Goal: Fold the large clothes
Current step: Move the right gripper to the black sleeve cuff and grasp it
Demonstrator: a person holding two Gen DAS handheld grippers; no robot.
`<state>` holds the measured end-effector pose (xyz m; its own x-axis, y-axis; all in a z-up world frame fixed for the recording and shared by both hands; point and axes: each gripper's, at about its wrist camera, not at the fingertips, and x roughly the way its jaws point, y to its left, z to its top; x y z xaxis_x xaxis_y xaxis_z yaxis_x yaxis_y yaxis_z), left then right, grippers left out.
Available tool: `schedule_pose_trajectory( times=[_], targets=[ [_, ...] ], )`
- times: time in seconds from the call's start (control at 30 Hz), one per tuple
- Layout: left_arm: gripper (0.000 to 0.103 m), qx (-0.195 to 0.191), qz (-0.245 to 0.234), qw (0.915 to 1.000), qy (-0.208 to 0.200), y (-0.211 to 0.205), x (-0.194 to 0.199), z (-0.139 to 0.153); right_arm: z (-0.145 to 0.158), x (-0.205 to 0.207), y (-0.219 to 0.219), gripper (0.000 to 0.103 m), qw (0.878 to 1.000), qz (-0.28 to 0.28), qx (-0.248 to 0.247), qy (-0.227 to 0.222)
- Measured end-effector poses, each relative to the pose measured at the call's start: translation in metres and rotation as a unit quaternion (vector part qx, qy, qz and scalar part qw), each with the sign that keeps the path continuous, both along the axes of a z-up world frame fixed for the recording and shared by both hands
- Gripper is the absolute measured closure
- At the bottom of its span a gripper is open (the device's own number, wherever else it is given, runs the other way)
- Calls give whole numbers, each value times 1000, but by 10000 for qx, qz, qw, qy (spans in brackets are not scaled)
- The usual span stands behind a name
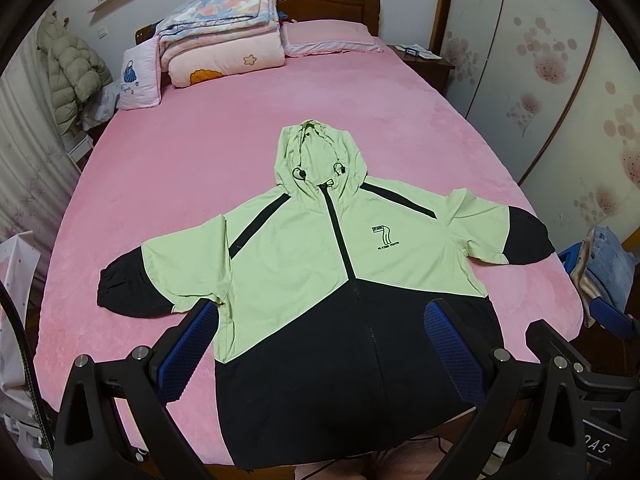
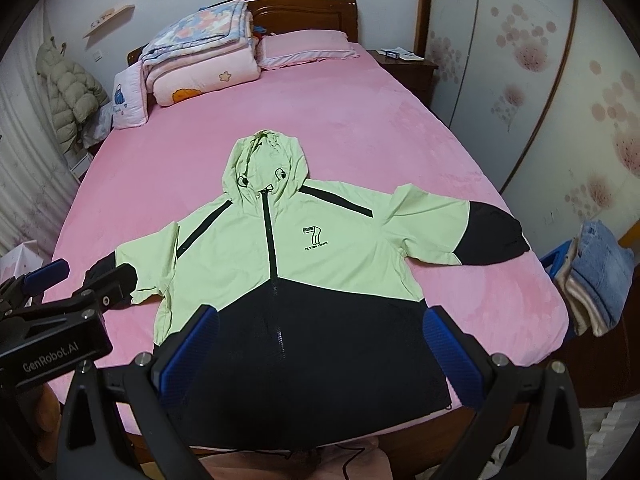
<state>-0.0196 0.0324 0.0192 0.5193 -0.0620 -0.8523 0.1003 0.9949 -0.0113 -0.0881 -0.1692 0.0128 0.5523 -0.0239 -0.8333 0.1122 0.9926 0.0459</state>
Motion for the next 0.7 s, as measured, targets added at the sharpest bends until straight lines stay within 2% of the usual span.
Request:
schedule_pose_trajectory(
  times=[0.37,0.57,0.7],
  targets=[
    [1,-77,-268,9991,-313,-21,8,11,7,-7,-34,1,9985,-513,105,-153],
    [1,35,-289,9982,-515,-47,19,20,10,3,-70,1,9974,-656,165,-267],
    [1,74,-252,9978,-608,-77,34,22,10,18,-110,1,9969,-654,245,-355]
  ],
)
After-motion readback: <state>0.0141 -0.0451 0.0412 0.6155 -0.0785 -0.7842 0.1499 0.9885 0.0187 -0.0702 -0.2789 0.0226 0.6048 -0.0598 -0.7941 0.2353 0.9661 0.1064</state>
